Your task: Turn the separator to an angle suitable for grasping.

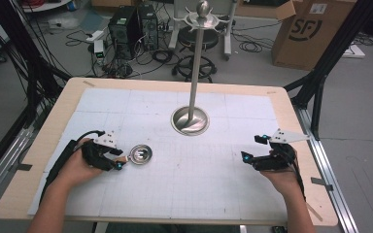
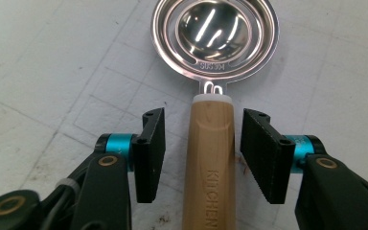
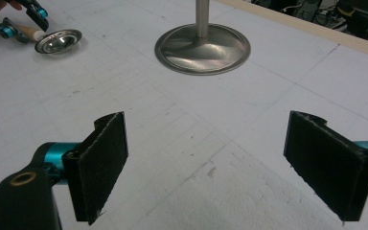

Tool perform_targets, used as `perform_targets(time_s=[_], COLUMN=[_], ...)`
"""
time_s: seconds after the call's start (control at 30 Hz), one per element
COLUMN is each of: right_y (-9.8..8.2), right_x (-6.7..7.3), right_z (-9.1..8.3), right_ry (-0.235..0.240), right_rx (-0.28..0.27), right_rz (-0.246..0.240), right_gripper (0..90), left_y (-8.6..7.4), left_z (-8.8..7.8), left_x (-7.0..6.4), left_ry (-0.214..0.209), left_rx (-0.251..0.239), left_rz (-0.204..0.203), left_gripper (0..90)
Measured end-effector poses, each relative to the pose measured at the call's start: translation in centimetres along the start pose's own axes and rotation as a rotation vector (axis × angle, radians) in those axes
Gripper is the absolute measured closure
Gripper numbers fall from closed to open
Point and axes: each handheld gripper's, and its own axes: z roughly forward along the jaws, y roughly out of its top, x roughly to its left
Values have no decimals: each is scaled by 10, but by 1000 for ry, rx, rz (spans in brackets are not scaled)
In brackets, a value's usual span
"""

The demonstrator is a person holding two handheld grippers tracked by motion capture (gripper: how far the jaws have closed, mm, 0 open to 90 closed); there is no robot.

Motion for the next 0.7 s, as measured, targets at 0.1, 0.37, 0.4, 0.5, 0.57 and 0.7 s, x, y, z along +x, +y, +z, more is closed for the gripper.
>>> perform_targets(time_s=[0.1, 0.37, 0.4, 0.5, 0.57, 0.7], right_y=[0, 0, 0, -3, -3, -5], right_x=[-1, 0, 0, 2, 2, 1], right_z=[1, -1, -1, -5, -6, -10], right_ry=[0, -3, -6, -6, -10, -17], right_rx=[0, 3, 0, 7, 7, 4], right_rz=[-1, 1, 0, -9, -2, 0], right_gripper=[142, 142, 142, 143, 142, 142], left_y=[1, 7, 7, 7, 9, 14], left_z=[1, 2, 2, 3, 3, 5], left_x=[0, -3, -2, 2, 3, 4], left_ry=[-4, -15, -20, -40, -39, -24], left_rx=[-5, 18, 16, 11, 11, 37], left_rz=[3, 30, 24, 12, 16, 42], left_gripper=[546, 676, 677, 681, 682, 683])
